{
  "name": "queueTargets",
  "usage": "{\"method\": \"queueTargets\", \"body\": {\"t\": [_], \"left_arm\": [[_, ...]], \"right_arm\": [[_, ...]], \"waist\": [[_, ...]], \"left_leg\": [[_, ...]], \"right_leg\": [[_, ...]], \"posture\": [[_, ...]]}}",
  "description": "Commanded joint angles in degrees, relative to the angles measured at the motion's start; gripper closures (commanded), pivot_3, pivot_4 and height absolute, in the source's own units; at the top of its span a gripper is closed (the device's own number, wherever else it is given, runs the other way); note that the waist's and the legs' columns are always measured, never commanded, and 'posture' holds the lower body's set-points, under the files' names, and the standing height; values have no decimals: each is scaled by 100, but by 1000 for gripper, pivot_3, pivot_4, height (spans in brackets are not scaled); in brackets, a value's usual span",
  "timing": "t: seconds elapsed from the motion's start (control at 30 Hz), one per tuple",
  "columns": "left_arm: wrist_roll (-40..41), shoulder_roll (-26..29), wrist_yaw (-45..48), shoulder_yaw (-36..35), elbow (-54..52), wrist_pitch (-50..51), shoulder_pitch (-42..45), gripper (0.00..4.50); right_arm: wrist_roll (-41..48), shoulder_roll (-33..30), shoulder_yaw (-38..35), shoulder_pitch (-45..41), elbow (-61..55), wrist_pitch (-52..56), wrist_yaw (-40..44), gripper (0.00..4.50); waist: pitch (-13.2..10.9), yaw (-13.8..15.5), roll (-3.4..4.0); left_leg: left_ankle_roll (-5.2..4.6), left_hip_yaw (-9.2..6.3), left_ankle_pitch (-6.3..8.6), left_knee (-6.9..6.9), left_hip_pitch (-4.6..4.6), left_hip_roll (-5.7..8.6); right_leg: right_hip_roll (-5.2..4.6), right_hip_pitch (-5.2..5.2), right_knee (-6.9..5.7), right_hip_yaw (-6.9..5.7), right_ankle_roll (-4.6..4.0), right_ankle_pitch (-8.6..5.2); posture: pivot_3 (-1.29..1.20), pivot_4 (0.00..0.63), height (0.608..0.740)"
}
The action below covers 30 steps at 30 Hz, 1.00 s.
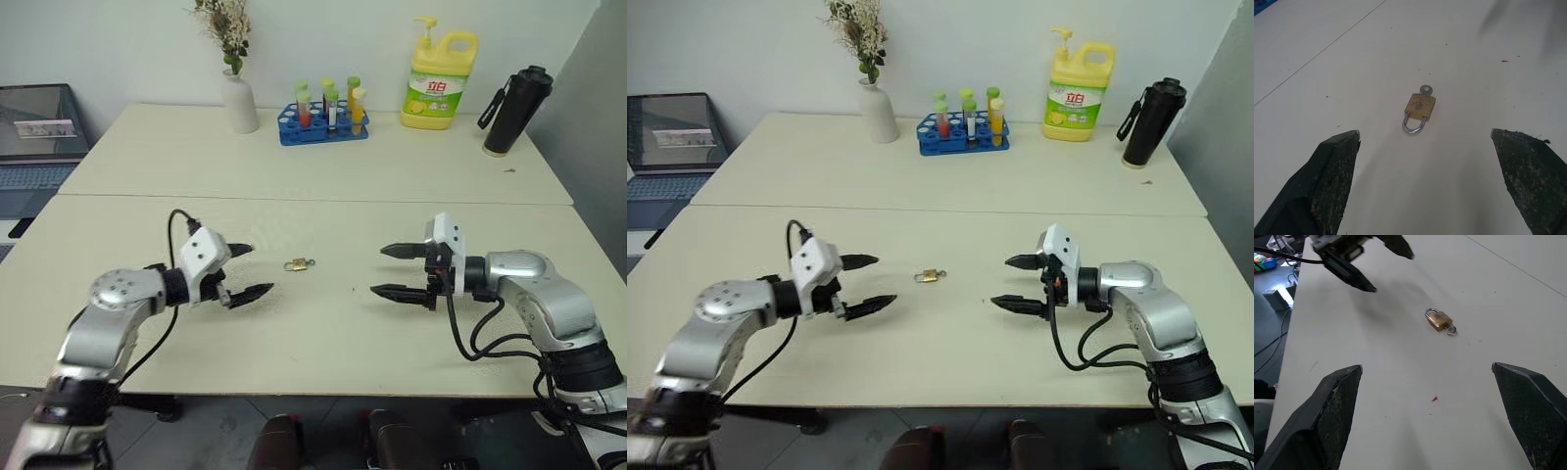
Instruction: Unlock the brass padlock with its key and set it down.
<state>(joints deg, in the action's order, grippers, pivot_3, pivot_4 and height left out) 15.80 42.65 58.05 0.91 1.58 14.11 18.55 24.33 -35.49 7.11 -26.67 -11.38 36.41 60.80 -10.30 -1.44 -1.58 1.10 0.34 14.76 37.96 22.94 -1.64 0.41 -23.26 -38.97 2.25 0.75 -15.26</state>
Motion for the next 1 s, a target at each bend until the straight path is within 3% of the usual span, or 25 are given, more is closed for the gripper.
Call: {"method": "queueTargets", "body": {"t": [0.03,0.3,0.67,0.77,1.0], "left_arm": [[-296,-179,233,363,620,-354,557,0],[-945,-937,425,919,2688,-1306,1743,0],[-1210,-1001,903,983,3649,-1788,2036,0],[-1242,-1088,1028,1027,3923,-1800,2160,620],[-1499,-1232,996,1136,4384,-1876,2345,2914]], "right_arm": [[214,-130,-7,-79,-491,421,-81,49],[282,-157,-94,29,-768,1091,-672,49],[561,-319,-328,288,-1185,1465,-963,49],[606,-338,-371,324,-1249,1527,-1020,0],[717,-435,-409,306,-1294,1586,-1100,0]], "waist": [[1,-1,-2],[1,-12,-2],[2,-36,-3],[2,-34,-3],[3,-24,-4]], "left_leg": [[0,-2,0,0,1,1],[0,-4,0,0,4,-2],[0,-4,0,-1,5,-3],[0,-5,0,-1,5,-4],[0,-8,0,2,3,-2]], "right_leg": [[0,0,-1,-2,-1,0],[8,-4,-3,-2,-2,1],[10,-5,-3,-1,0,0],[11,-5,-4,-1,1,-1],[12,-1,-4,-2,24,-13]], "posture": [[0,150,740],[0,150,740],[0,150,740],[0,150,740],[0,150,740]]}}
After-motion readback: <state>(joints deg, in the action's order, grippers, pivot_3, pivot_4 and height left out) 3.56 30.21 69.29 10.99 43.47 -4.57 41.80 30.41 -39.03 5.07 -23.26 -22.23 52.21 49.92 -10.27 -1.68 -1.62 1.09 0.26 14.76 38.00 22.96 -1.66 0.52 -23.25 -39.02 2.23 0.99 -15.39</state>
